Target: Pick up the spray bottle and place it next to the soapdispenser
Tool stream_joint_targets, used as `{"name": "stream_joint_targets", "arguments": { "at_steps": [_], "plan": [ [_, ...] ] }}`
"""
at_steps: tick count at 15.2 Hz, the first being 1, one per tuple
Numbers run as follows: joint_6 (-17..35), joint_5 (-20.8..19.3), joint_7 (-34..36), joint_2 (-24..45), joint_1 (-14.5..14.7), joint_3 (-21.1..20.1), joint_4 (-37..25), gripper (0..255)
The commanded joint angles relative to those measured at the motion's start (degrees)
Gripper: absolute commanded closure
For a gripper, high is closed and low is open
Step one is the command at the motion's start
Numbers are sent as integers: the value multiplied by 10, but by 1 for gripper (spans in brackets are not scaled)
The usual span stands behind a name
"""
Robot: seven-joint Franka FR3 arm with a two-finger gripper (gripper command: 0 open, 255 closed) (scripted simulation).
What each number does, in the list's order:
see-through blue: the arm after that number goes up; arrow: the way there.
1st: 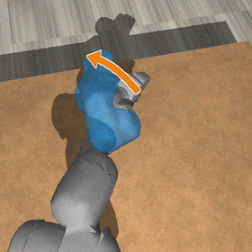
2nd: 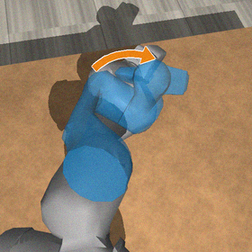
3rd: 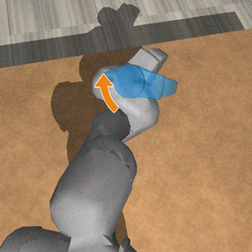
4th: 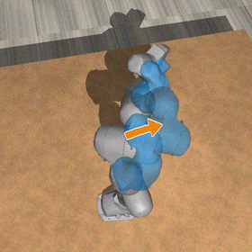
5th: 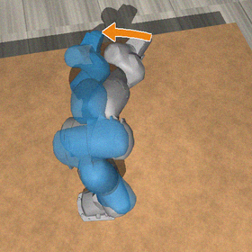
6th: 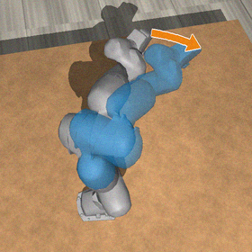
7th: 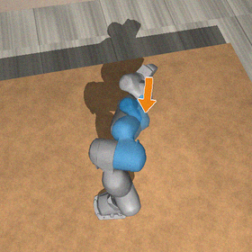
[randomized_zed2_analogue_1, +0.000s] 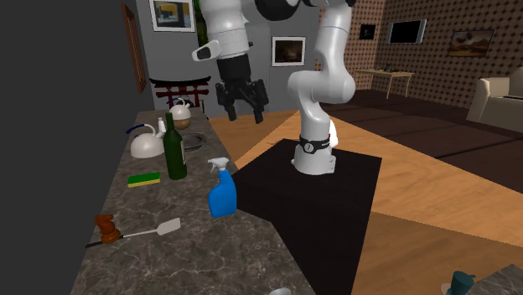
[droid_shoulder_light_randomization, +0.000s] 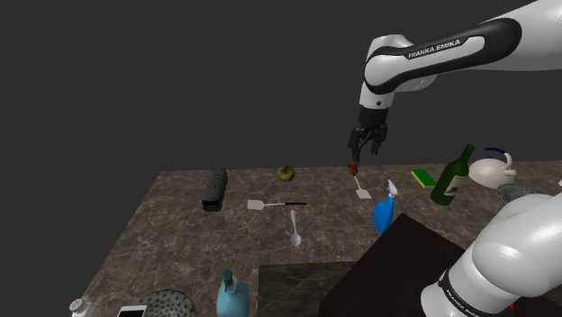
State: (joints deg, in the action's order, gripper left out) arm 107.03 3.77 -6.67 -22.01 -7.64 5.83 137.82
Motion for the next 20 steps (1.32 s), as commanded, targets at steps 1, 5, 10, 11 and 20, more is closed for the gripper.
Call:
{"name": "stream_joint_targets", "arguments": {
  "at_steps": [1,5,10,11,20],
  "plan": [
    [20,-3,1,37,-11,12,-2,0],
    [55,-3,6,109,-29,32,-10,0],
    [93,3,9,203,-51,56,-28,0],
    [100,5,9,222,-55,61,-33,0],
    [147,34,8,394,-101,96,-87,0]
  ]
}}
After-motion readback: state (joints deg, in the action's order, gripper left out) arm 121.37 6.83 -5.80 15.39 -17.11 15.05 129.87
